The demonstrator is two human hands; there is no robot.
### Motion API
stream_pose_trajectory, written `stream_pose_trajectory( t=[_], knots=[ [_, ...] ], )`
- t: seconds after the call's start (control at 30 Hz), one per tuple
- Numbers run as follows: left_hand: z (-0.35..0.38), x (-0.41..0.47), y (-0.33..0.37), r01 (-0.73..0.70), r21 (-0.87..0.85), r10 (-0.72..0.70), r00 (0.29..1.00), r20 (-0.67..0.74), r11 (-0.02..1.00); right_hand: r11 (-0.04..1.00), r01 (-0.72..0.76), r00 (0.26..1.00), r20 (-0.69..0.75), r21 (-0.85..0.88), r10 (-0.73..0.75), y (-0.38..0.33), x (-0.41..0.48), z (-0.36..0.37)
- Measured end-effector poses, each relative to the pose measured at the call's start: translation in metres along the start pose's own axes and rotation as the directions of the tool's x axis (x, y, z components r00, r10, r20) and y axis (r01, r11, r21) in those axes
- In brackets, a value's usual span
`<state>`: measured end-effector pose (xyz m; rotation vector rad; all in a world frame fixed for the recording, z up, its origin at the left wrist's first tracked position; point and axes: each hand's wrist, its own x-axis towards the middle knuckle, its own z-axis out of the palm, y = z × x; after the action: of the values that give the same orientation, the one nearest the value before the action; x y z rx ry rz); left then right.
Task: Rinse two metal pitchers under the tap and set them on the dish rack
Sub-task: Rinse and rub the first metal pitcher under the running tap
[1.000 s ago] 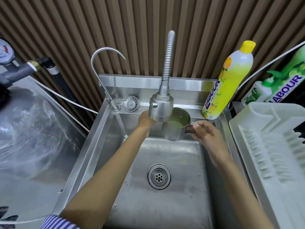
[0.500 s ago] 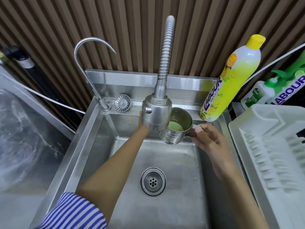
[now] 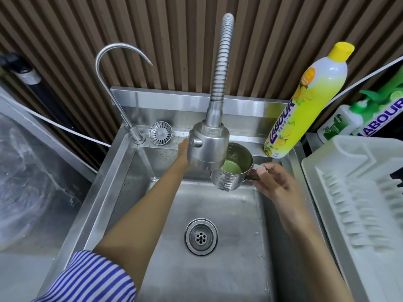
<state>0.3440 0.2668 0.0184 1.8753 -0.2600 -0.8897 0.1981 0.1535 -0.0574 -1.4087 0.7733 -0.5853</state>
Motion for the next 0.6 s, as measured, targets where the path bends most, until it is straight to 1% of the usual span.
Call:
stream_pose_trajectory(
  t=[0.1,0.17,0.23,0.3,0.33,0.37,0.4,0.43,0.5,0.53,0.6],
  knots=[
    [0.004,0.002,-0.001,0.019,0.047,-0.016,0.999,-0.047,0.999,1.000,0.011,1.000,-0.001,-0.008,-0.011,0.000,0.000,0.000],
    [0.002,0.011,-0.004,0.013,0.009,-0.013,1.000,-0.024,1.000,1.000,0.016,1.000,0.009,-0.014,-0.015,-0.001,0.000,0.001],
    [0.002,0.015,-0.006,-0.009,0.054,0.008,1.000,0.019,0.999,1.000,0.017,1.000,0.017,-0.023,-0.017,-0.001,0.000,0.002],
    [0.001,0.017,-0.007,-0.030,0.085,0.029,0.999,0.018,0.996,0.999,0.021,1.000,0.017,-0.037,-0.021,0.000,0.000,0.003],
    [0.001,0.016,-0.008,-0.025,0.045,0.024,0.999,0.025,0.999,0.999,0.022,1.000,0.020,-0.038,-0.022,0.000,0.000,0.003],
    [0.001,0.016,-0.010,-0.020,-0.036,0.022,0.999,0.045,0.999,0.999,0.023,0.999,0.027,-0.042,-0.022,-0.001,-0.001,0.004],
    [0.000,0.012,-0.008,-0.031,-0.054,0.034,0.998,0.048,0.998,0.999,0.026,0.999,0.037,-0.048,-0.024,-0.001,-0.002,0.004],
    [-0.001,0.014,-0.010,-0.058,-0.034,0.060,0.997,0.053,0.998,0.998,0.030,0.999,0.042,-0.057,-0.028,-0.002,-0.003,0.004],
    [-0.001,0.021,-0.013,-0.064,-0.054,0.063,0.998,-0.005,0.997,0.997,0.031,0.999,0.043,-0.065,-0.028,-0.004,-0.006,0.005],
    [-0.003,0.023,-0.016,-0.089,-0.073,0.089,0.996,0.000,0.993,0.997,0.034,0.999,0.040,-0.065,-0.032,-0.006,-0.007,0.006],
    [-0.010,0.027,-0.028,-0.132,-0.097,0.139,0.988,0.072,0.987,0.997,0.043,0.998,0.045,-0.063,-0.040,-0.008,-0.011,0.009]
  ],
)
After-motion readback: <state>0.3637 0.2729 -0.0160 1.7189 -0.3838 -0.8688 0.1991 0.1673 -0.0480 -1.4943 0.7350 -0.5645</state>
